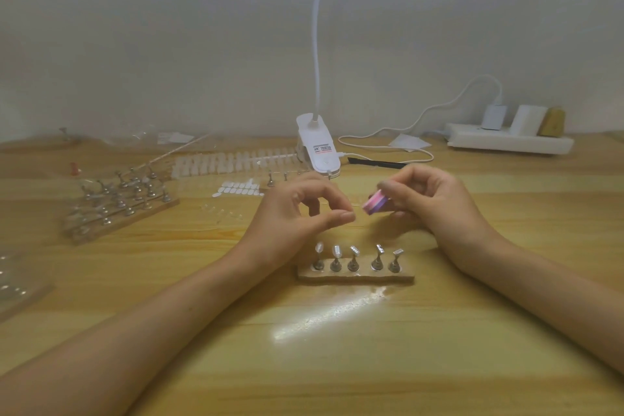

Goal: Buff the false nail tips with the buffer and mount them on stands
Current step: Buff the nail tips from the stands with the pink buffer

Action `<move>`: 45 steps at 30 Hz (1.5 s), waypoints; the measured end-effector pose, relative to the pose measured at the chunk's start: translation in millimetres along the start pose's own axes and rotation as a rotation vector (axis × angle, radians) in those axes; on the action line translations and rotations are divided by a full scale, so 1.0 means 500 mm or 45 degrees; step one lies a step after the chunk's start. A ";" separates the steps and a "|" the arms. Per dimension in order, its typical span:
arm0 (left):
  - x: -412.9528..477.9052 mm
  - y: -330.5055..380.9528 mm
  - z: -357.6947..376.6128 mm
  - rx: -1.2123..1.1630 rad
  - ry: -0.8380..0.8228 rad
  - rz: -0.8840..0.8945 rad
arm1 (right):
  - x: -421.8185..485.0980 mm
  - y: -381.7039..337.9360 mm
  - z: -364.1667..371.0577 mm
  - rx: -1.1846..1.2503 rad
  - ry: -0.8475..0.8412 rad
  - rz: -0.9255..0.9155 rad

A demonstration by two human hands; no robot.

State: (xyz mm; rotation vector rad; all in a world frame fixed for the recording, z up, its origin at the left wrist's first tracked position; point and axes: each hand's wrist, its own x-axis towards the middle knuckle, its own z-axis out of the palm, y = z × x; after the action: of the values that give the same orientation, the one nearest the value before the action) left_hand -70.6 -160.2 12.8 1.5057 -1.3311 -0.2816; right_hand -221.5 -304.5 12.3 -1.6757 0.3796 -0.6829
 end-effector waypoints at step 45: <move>-0.001 0.002 -0.002 -0.035 0.047 -0.016 | -0.008 0.002 0.012 -0.073 -0.058 -0.126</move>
State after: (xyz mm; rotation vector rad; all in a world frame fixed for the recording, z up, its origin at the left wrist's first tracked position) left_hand -70.7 -159.1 14.0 1.4900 -1.2839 -0.2779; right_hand -220.5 -297.7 9.6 -1.7708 0.2875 -0.7108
